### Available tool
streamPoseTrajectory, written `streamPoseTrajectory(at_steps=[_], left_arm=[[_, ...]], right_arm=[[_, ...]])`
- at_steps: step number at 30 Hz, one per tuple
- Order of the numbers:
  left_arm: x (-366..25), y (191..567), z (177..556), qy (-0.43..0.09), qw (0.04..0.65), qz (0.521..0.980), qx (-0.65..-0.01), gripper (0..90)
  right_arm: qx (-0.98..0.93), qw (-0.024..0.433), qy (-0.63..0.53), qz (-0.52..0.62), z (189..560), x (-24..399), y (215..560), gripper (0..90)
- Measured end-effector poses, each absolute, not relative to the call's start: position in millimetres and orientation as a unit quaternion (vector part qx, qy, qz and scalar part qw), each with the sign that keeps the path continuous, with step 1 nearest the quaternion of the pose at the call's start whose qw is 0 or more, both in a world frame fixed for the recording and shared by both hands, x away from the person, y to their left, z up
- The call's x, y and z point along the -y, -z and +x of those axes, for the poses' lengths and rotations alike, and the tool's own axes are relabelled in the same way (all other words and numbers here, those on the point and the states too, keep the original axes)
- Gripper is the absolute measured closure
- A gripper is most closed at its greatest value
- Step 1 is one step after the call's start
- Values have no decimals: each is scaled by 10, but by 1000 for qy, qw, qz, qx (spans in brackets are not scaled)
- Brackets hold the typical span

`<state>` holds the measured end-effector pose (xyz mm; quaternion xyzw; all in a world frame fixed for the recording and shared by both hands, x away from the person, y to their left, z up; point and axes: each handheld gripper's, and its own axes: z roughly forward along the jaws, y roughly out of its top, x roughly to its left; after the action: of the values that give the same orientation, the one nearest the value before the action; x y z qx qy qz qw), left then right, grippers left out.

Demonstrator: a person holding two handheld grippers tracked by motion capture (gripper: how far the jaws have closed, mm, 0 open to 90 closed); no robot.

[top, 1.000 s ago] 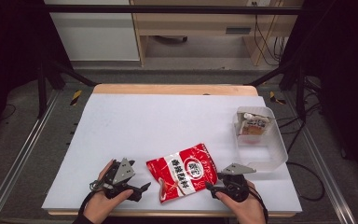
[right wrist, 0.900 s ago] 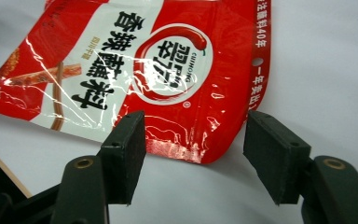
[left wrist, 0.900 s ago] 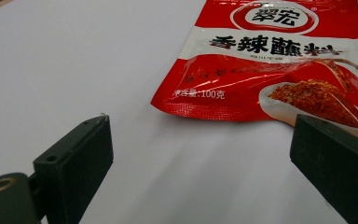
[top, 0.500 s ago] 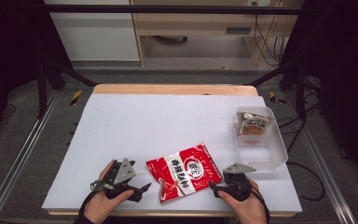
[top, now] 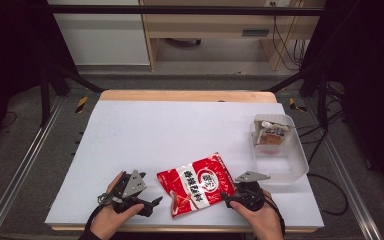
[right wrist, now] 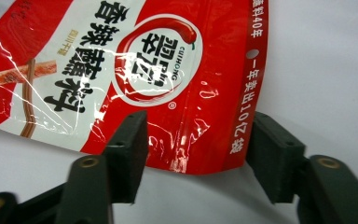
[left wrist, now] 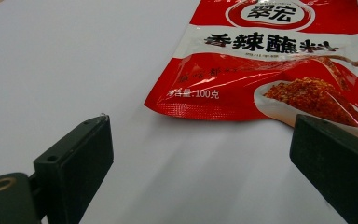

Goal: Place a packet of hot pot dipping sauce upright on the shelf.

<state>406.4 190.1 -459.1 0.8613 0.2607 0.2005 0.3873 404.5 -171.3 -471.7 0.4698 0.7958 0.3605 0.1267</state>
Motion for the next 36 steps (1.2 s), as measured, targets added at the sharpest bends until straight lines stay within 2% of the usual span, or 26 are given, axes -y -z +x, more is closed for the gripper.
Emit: streamPoseTrajectory(at_steps=[2, 3, 4, 5, 7, 11, 14, 26, 36], left_arm=[[-1899, 4592, 4064, -201, 387, 861, -261, 60], [-1897, 4593, 4063, -201, 387, 862, -260, 61], [-1897, 4593, 4063, -201, 387, 862, -260, 61], [-1901, 4590, 4064, -200, 387, 862, -259, 61], [-1910, 4586, 4070, -200, 385, 863, -258, 62], [-1929, 4582, 4081, -199, 385, 863, -260, 69], [-1947, 4579, 4087, -199, 383, 864, -260, 68], [-2040, 4538, 4098, -204, 385, 860, -267, 68], [-2138, 4408, 4137, -206, 388, 859, -265, 66]], right_arm=[[-798, 128, -359, 467, 4051, 1707, 4717, 479], [-803, 128, -347, 466, 4074, 1690, 4722, 569], [-803, 128, -347, 466, 4074, 1690, 4722, 569], [-806, 133, -345, 462, 4092, 1676, 4709, 681], [-807, 144, -347, 456, 4109, 1673, 4676, 781], [-810, 157, -357, 438, 4137, 1675, 4576, 900], [-814, 163, -358, 428, 4154, 1656, 4515, 900], [-856, 217, -342, 321, 4431, 1280, 3920, 900], [-869, 221, -363, 253, 4540, 1060, 3682, 900]])
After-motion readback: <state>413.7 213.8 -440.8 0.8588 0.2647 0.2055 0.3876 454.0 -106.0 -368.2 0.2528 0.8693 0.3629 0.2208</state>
